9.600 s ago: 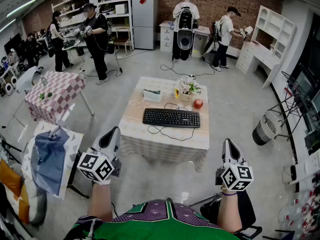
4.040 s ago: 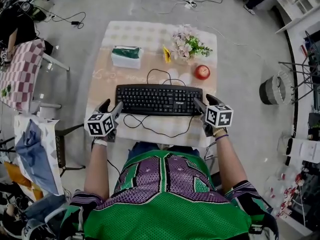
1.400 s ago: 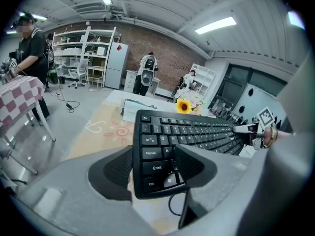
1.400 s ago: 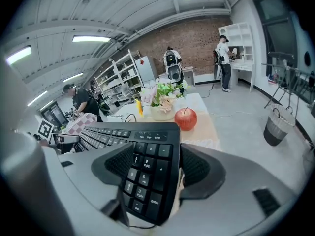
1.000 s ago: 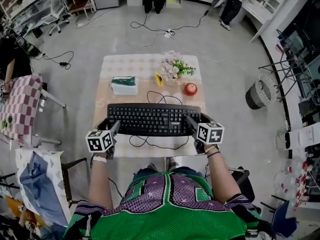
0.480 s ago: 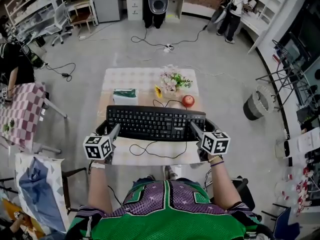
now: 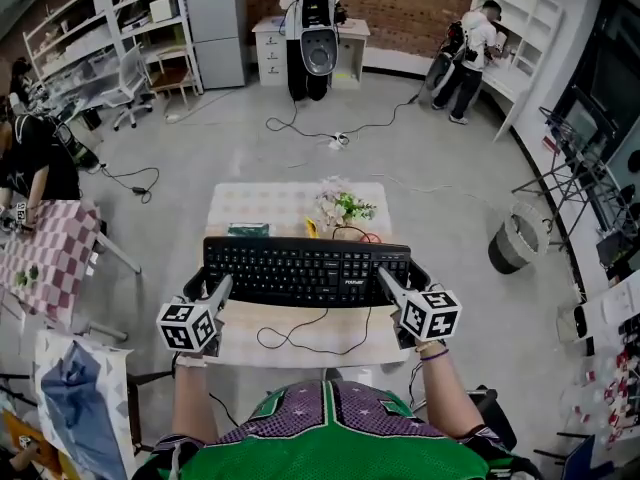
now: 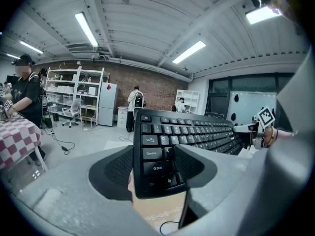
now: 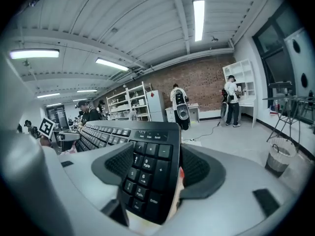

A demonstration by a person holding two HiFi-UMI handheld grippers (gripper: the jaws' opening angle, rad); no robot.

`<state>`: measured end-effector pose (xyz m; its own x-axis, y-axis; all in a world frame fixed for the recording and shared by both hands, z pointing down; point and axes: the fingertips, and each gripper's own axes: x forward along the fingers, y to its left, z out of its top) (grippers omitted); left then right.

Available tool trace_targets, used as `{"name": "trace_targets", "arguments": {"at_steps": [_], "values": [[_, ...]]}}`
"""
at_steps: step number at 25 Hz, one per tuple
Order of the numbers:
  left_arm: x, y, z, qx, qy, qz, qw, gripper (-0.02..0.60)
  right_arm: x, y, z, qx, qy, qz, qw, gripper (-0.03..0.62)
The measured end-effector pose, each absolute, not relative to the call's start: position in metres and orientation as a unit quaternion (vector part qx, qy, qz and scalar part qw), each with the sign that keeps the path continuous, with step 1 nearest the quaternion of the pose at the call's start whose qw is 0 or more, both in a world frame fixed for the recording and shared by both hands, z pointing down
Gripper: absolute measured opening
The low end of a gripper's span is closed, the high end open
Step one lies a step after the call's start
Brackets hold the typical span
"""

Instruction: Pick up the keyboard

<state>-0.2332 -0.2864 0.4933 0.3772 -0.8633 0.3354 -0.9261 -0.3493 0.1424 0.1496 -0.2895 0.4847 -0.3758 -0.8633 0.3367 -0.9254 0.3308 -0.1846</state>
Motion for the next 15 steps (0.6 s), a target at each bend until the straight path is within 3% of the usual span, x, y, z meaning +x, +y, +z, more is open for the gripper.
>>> {"name": "trace_targets", "arguments": {"at_steps": [15], "values": [[-0.228,-0.286,0.417,0.813,-0.573,0.054,0.084,0.267,0.154,-0.301,0.408,0.545,-0.831,0.100,0.042,0.284]]}}
